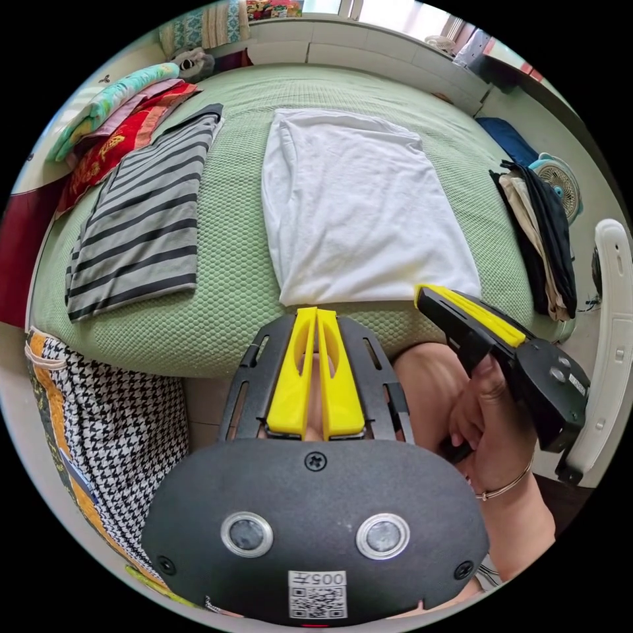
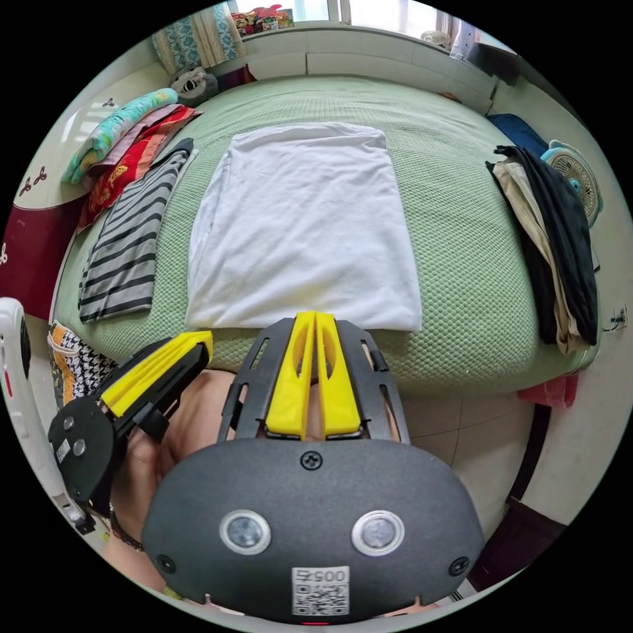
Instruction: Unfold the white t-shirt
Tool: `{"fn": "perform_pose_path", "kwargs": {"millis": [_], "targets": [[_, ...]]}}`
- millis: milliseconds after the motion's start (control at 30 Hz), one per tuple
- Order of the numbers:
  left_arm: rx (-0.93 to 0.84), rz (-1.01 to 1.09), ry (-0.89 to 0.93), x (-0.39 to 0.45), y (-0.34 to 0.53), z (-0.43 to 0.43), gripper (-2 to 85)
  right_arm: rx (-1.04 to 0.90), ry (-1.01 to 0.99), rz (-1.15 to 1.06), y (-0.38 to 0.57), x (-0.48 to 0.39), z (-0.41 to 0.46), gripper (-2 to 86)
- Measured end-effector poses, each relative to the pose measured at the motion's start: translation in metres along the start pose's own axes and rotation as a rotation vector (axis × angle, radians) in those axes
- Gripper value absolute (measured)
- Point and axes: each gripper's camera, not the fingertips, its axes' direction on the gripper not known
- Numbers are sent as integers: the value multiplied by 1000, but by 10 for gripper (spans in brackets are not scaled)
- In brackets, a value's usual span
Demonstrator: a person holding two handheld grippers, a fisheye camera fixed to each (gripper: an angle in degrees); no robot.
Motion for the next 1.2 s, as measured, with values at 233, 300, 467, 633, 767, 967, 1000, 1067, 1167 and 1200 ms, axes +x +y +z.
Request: {"fn": "perform_pose_path", "kwargs": {"millis": [233,300,467,633,767,967,1000,1067,1167,1200], "targets": [[-1,-1,5,-5,1,0,-7,-4,-29,12,-2,4,2,-10],[-7,-4,5,-7,1,1,-7,-7,-31,14,-3,4,3,-10],[-8,-8,5,-10,3,1,-7,-9,-25,11,-5,4,4,-10],[-9,-10,8,-15,4,0,-6,-13,-29,10,-8,5,6,-9],[-11,-9,9,-18,5,0,-6,-15,-35,11,-10,7,7,-9],[-12,-5,11,-23,8,-1,-6,-16,-38,11,-12,10,7,-9],[-13,-6,12,-25,8,-1,-6,-17,-40,11,-12,11,7,-9],[-14,-8,14,-27,9,-1,-6,-17,-43,12,-13,12,8,-9],[-17,-12,17,-30,10,-2,-6,-19,-47,12,-14,15,8,-9],[-17,-13,19,-32,11,-2,-6,-19,-48,12,-14,15,8,-9]]}}
